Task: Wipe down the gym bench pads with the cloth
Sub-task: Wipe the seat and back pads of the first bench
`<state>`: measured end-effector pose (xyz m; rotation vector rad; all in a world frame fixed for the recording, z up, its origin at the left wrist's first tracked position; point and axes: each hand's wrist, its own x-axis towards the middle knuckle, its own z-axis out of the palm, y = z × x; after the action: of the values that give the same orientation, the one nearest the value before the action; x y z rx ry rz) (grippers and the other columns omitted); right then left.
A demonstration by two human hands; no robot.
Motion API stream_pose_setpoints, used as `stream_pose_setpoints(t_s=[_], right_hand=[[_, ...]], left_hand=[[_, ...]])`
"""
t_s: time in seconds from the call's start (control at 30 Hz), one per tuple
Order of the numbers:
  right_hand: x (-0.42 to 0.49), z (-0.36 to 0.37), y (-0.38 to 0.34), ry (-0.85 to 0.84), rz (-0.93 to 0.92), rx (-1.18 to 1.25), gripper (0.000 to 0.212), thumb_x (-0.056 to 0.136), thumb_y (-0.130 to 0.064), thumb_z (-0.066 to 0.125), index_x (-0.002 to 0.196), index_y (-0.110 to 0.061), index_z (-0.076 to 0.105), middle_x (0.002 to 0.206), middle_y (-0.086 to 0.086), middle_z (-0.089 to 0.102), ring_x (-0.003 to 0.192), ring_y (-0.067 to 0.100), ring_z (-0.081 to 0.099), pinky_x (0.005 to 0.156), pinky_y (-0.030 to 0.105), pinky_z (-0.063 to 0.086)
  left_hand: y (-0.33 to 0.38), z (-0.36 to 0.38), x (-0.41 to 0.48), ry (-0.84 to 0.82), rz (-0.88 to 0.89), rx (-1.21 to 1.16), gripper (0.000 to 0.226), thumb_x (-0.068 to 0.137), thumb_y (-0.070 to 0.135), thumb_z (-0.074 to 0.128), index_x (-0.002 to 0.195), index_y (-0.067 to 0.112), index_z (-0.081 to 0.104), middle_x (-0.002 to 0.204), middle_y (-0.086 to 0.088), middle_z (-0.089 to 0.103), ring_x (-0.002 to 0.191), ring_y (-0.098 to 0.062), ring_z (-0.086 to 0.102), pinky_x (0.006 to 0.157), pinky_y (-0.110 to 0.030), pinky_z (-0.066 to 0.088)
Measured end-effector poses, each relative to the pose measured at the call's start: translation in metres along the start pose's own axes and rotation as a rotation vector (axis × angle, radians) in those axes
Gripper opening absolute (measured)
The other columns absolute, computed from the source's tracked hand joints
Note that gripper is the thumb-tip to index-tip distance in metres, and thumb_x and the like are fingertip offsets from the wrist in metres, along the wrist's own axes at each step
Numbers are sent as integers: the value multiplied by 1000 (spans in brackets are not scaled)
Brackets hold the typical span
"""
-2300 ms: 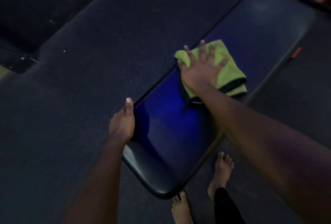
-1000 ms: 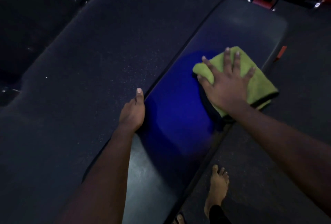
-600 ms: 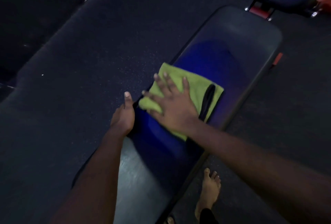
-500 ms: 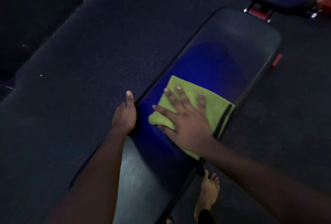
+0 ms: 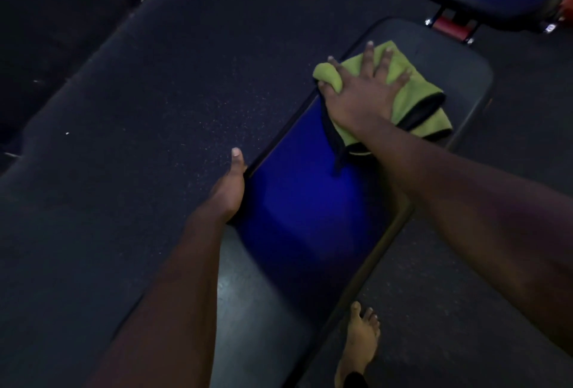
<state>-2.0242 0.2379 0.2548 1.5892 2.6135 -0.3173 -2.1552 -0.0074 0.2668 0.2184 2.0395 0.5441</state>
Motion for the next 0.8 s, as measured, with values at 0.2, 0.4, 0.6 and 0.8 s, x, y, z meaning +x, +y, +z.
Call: stream_pose_setpoints(t_s=[0.2,0.4,0.6,0.8], right_hand=[[-104,22,-13,-1,-603,-86,65,94,-73,22,153,-48,34,172,6,5,158,33,2,115,73,1],[-133,31,88,168,-284,21,63,89,-80,36,149,-62,29,172,5,-4,156,41,-3,109,78,10],[-29,1,105,118,35,44,65,92,-83,14,153,-60,13,170,17,1,154,47,1,107,81,6],[27,-17,35,-11,-7,4,68,94,-76,15,158,-52,10,170,20,-2,154,46,-4,113,77,0]], left_hand=[[3,11,-9,146,22,90,93,86,80,2,152,24,38,159,-13,31,145,-33,29,118,-54,19],[10,26,-21,268,82,208,90,93,71,5,150,8,37,153,-21,38,141,-36,37,114,-51,26],[23,19,-13,172,128,117,92,88,78,7,151,18,37,158,-14,32,144,-32,31,117,-51,22],[46,19,2,69,153,88,85,88,78,8,147,29,43,159,-7,33,146,-27,29,120,-52,18]])
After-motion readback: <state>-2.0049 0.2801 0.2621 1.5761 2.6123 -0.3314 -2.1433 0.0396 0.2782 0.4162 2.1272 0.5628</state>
